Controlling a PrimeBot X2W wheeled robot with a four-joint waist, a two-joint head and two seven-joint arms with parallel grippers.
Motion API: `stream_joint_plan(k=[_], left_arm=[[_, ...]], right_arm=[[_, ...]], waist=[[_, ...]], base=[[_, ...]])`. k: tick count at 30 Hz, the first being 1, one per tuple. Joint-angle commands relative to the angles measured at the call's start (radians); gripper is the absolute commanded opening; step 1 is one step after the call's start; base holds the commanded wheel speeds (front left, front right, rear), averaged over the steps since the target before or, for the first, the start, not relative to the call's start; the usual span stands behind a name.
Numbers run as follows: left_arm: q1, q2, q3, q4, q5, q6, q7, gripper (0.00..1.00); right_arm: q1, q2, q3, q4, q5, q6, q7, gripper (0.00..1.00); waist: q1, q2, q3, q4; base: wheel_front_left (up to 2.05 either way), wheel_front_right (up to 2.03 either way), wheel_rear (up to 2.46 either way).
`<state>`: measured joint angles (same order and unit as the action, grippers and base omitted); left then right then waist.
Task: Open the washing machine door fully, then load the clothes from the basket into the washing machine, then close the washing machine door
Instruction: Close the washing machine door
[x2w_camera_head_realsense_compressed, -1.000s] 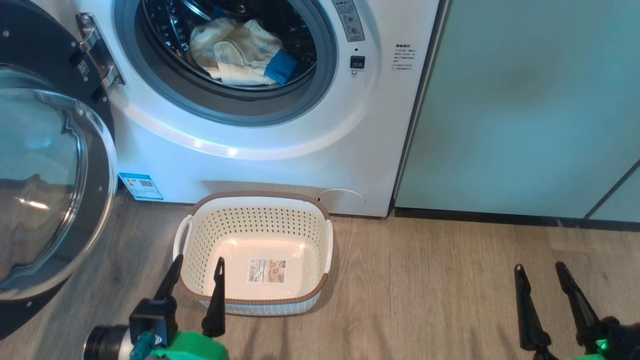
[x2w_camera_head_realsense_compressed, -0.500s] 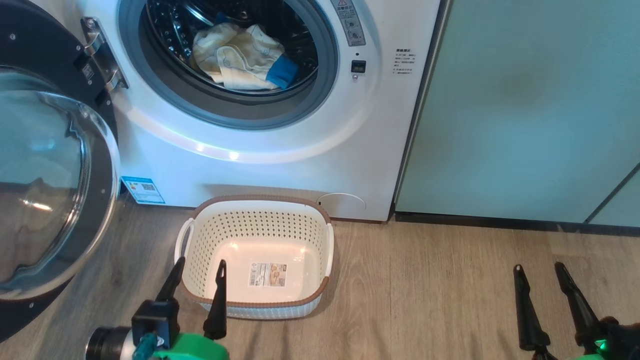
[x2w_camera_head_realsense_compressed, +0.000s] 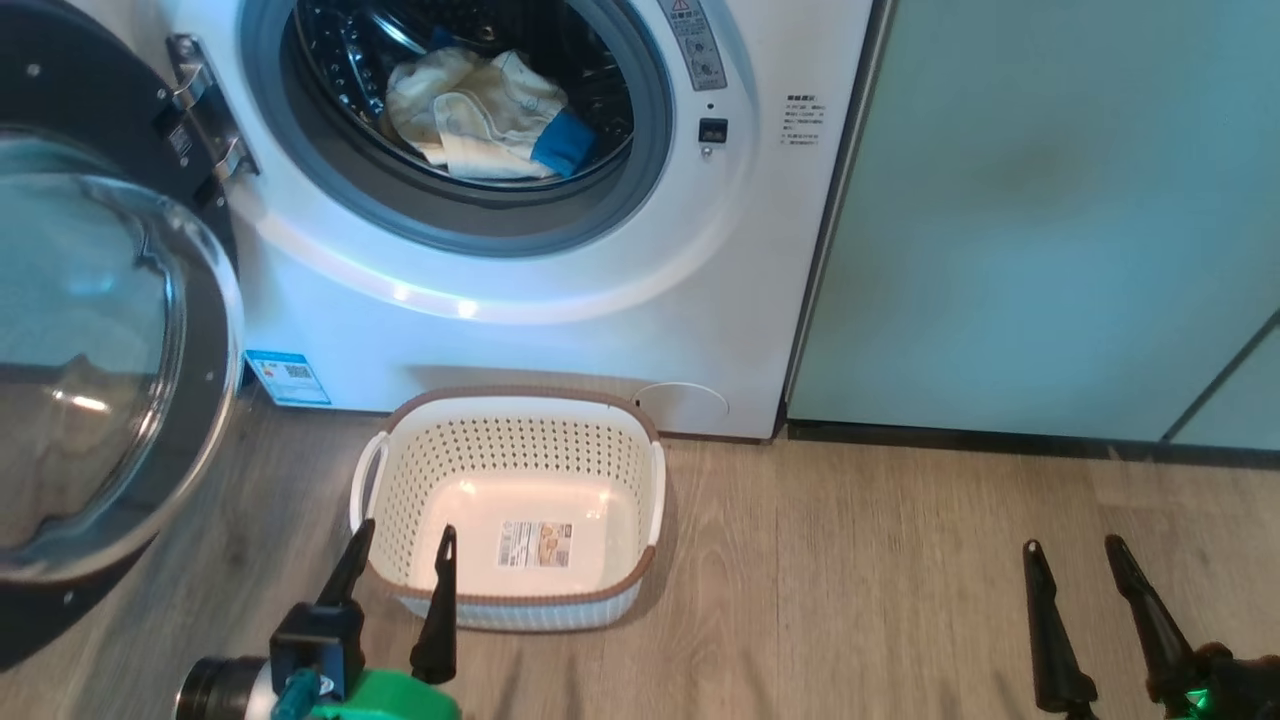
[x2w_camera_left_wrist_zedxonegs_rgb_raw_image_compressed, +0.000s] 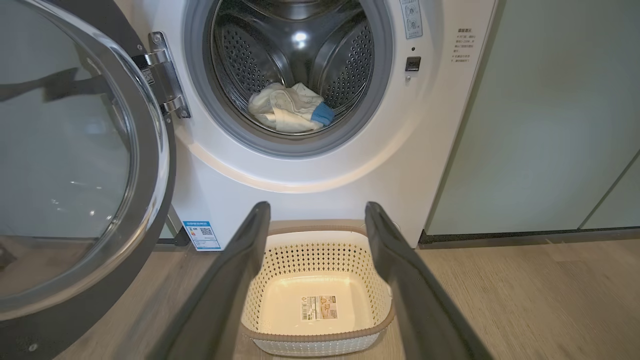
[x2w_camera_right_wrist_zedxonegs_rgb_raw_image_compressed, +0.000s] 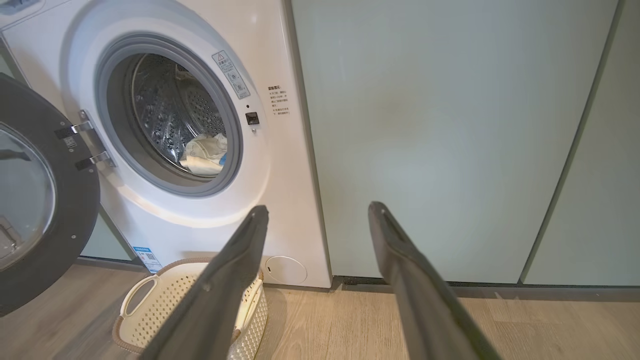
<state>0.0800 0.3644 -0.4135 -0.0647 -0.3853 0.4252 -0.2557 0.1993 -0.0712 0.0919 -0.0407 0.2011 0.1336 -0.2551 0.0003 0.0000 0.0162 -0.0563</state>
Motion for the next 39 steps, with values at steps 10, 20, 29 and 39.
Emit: stream_joint_plan(k=[10, 20, 29, 39], left_arm=[[-0.037, 0.016, 0.042, -0.020, 0.011, 0.039, -0.005, 1.00], [-0.044, 0.018, 0.042, -0.017, 0.021, 0.039, -0.005, 1.00], [-0.041, 0.018, 0.045, -0.027, 0.027, 0.041, -0.006, 1.00], [-0.039, 0.017, 0.042, -0.029, 0.029, 0.043, -0.006, 1.00]], right_arm=[[-0.022, -0.009, 0.016, -0.031, -0.003, -0.003, -0.007, 1.00], [-0.026, -0.006, 0.015, -0.030, -0.002, -0.003, -0.007, 1.00], [-0.029, -0.006, 0.014, -0.027, 0.000, -0.003, -0.007, 1.00], [-0.025, -0.006, 0.008, -0.031, -0.003, -0.003, -0.007, 1.00]], waist=[[-0.0003, 0.0000, 0.004, 0.008], [-0.0003, 0.0000, 0.010, 0.019], [-0.0003, 0.0000, 0.012, 0.022], [-0.0003, 0.0000, 0.012, 0.032]], base=[[-1.97, 1.96, 0.01], [-0.88, 0.88, 0.00], [-0.01, 0.01, 0.00], [0.00, 0.00, 0.00]])
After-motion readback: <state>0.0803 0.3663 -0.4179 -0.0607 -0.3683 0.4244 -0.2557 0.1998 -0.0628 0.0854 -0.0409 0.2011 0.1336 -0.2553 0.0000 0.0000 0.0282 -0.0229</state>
